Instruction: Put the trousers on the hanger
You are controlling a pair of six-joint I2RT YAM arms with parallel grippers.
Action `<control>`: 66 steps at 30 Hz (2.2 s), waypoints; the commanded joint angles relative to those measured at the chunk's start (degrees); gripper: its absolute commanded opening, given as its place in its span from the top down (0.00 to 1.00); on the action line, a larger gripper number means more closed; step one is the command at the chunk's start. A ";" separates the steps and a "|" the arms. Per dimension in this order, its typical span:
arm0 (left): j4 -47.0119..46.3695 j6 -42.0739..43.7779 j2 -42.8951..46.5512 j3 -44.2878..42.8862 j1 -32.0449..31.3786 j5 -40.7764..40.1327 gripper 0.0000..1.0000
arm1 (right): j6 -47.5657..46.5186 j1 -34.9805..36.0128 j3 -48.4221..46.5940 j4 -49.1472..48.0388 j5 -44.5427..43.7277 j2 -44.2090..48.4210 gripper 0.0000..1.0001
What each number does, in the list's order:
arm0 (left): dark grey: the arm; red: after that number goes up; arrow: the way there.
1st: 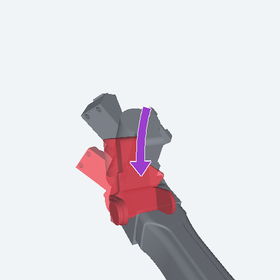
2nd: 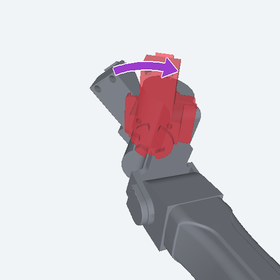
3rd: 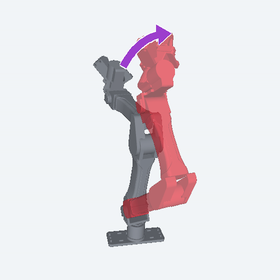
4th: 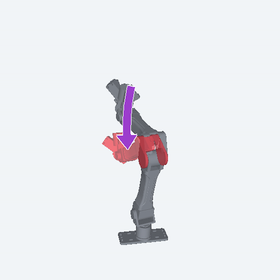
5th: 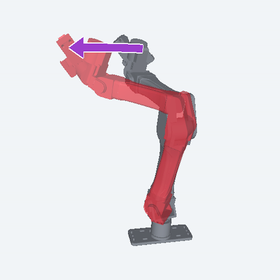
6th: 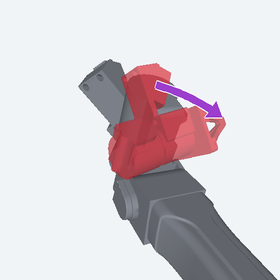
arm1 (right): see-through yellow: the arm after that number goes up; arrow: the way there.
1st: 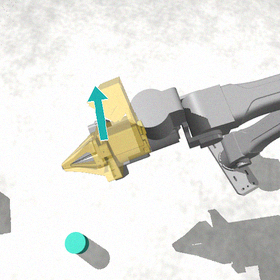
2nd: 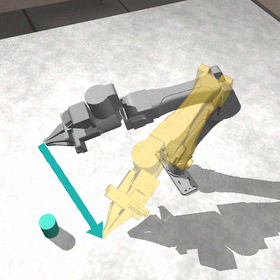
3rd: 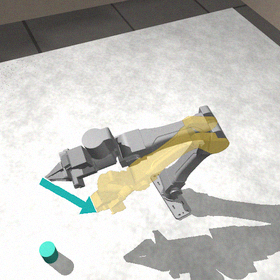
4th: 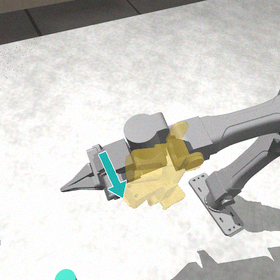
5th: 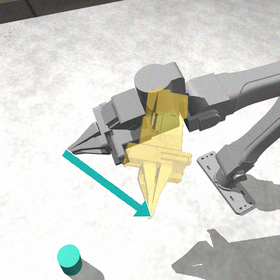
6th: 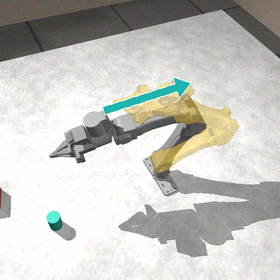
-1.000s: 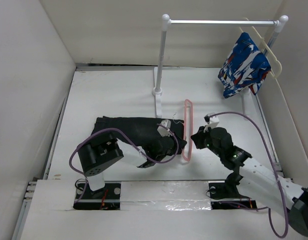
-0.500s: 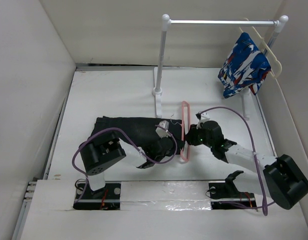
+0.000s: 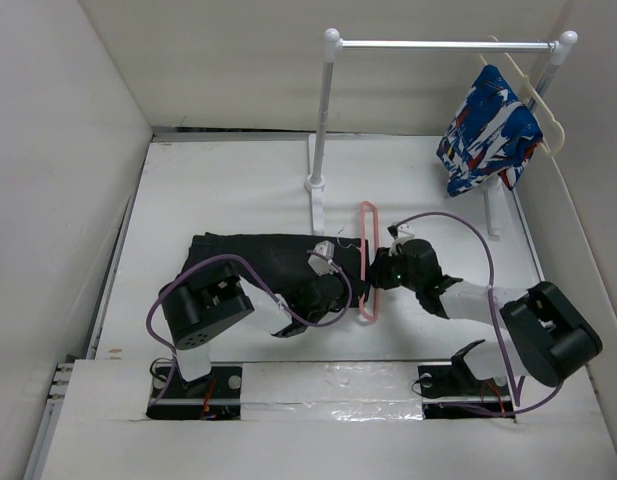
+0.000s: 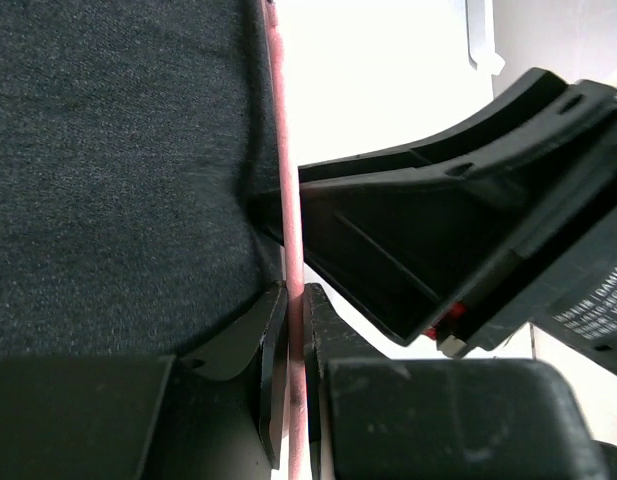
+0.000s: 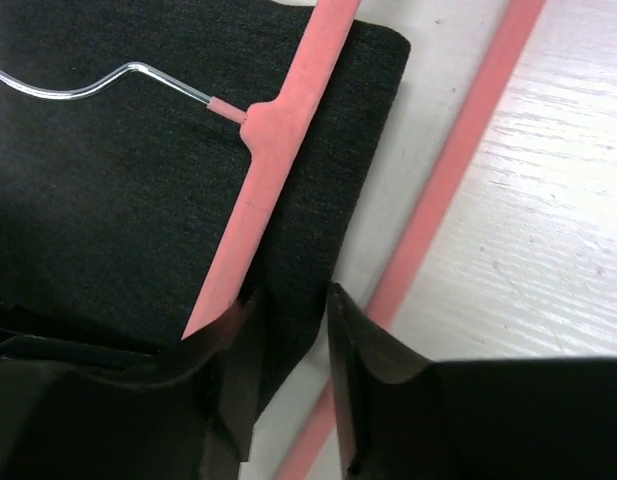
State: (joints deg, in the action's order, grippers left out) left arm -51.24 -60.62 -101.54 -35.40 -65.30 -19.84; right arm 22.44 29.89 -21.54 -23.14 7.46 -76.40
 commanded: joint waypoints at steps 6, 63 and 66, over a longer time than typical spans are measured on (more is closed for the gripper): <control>-2.72 -0.38 -0.77 2.00 0.35 -0.47 1.00 | 2.17 -1.85 2.29 -12.46 4.58 -3.23 0.92; 23.81 4.37 30.25 11.15 -0.88 -20.50 1.00 | -8.72 -37.45 2.82 13.99 16.89 27.88 1.00; 25.76 5.95 32.09 7.89 -1.50 -21.48 1.00 | -8.81 -37.45 2.47 14.61 17.67 28.32 1.00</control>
State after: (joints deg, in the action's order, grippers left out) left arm -27.53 -56.97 -72.84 -23.51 -66.39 -35.57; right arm 14.81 -6.44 -16.45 -5.58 27.05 -48.88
